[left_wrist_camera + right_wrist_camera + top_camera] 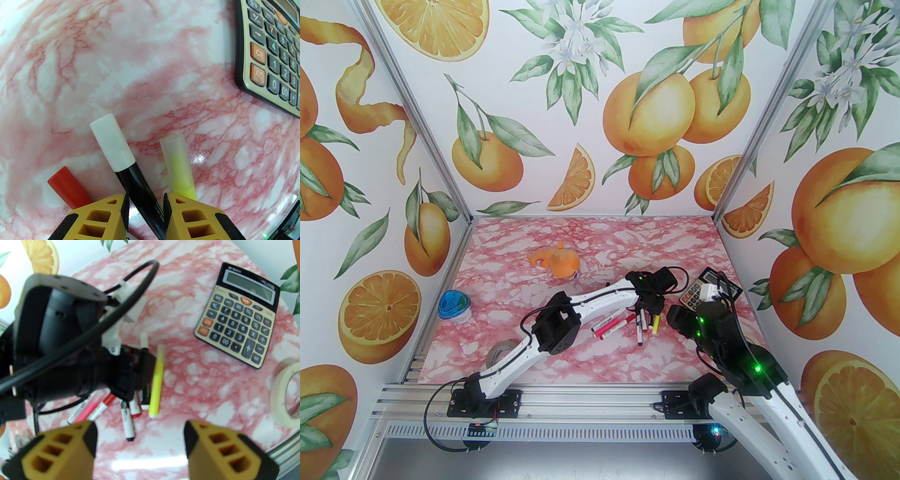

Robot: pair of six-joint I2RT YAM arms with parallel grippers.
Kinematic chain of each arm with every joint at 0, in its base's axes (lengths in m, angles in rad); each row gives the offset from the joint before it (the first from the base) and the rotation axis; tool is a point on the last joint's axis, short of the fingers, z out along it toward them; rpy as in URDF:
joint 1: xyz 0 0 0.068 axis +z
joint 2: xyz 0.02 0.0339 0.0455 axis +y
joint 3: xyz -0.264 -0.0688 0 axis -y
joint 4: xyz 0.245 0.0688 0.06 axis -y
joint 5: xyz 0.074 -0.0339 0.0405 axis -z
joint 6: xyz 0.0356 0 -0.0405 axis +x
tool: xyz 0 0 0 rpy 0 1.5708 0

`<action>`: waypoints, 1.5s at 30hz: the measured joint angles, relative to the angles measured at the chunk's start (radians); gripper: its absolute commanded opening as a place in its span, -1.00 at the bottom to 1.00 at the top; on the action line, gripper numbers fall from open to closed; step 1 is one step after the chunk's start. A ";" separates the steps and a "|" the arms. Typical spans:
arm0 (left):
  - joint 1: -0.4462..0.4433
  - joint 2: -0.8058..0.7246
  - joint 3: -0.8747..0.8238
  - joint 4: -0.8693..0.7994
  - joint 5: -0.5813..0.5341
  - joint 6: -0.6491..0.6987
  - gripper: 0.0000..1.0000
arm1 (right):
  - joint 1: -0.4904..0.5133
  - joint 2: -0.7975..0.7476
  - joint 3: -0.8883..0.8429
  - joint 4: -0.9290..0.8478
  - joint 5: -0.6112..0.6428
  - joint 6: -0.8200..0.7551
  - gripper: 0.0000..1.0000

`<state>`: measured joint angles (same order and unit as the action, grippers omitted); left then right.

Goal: Open the pen caps

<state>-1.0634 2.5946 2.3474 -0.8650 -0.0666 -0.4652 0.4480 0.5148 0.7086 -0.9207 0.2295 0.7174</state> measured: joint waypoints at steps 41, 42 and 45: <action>0.147 -0.711 -0.872 0.469 0.089 0.020 -0.30 | 0.000 0.167 -0.038 0.174 -0.146 -0.085 0.15; 0.163 -0.756 -0.943 0.499 0.101 0.021 -0.29 | 0.000 0.215 -0.034 0.187 -0.156 -0.095 0.12; 0.190 -0.869 -1.104 0.558 0.126 0.024 -0.28 | 0.000 0.365 -0.011 0.224 -0.174 -0.126 0.07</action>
<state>-0.8730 1.7252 1.2430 -0.3065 0.0589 -0.4416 0.4480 0.8803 0.6971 -0.6964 0.0555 0.5919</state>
